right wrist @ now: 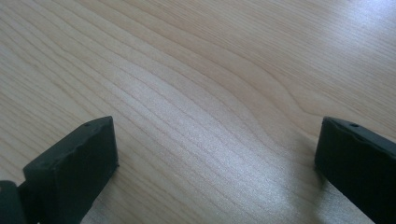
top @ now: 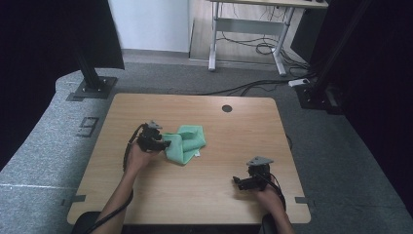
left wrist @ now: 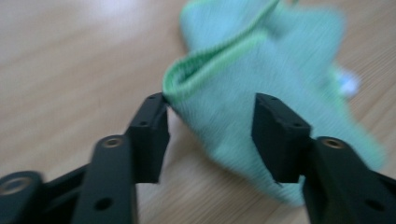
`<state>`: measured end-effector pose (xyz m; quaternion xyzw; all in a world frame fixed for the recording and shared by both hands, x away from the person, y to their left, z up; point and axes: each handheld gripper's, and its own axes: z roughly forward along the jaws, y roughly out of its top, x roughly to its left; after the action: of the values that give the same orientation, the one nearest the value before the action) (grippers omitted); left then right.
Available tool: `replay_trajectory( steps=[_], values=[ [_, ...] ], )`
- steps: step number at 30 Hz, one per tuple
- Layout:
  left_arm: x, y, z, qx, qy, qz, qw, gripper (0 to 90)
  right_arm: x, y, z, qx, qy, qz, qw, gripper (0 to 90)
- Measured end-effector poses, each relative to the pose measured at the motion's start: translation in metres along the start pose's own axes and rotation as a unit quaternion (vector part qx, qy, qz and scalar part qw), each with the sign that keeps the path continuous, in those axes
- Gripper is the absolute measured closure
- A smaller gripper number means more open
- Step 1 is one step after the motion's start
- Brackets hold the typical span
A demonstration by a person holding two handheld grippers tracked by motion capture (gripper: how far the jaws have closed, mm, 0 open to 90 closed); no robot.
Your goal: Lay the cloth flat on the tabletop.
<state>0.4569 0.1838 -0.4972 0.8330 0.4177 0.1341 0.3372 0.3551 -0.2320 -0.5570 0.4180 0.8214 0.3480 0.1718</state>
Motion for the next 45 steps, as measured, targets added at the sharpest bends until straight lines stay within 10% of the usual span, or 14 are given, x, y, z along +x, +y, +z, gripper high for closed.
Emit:
replay_trajectory(
  steps=[6,17,23,30,38,45],
  values=[
    [-0.013,0.034,-0.012,-0.026,-0.007,0.027,0.9992,37.1,0.0,0.0,0.0,-0.001,0.0,-0.001,1.0,0.0],
    [-0.022,0.067,0.031,0.014,0.009,0.069,0.9975,35.5,0.0,0.0,0.0,-0.001,0.0,-0.002,1.0,0.0],
    [-0.01,0.057,0.056,0.043,0.012,0.07,0.9966,47.0,0.0,0.0,0.0,-0.002,0.0,-0.002,1.0,0.0],
    [-0.004,0.038,0.059,0.069,-0.017,0.054,0.996,81.2,0.0,0.0,0.0,-0.001,0.0,-0.002,1.0,0.0],
    [-0.026,0.015,0.041,0.078,-0.043,0.064,0.994,77.9,0.0,0.0,0.0,0.0,0.0,0.001,1.0,0.0],
    [-0.042,0.008,0.022,0.045,-0.039,0.075,0.9954,49.9,0.004,0.009,0.005,0.014,-0.001,0.009,0.9999,0.0]
  ],
)
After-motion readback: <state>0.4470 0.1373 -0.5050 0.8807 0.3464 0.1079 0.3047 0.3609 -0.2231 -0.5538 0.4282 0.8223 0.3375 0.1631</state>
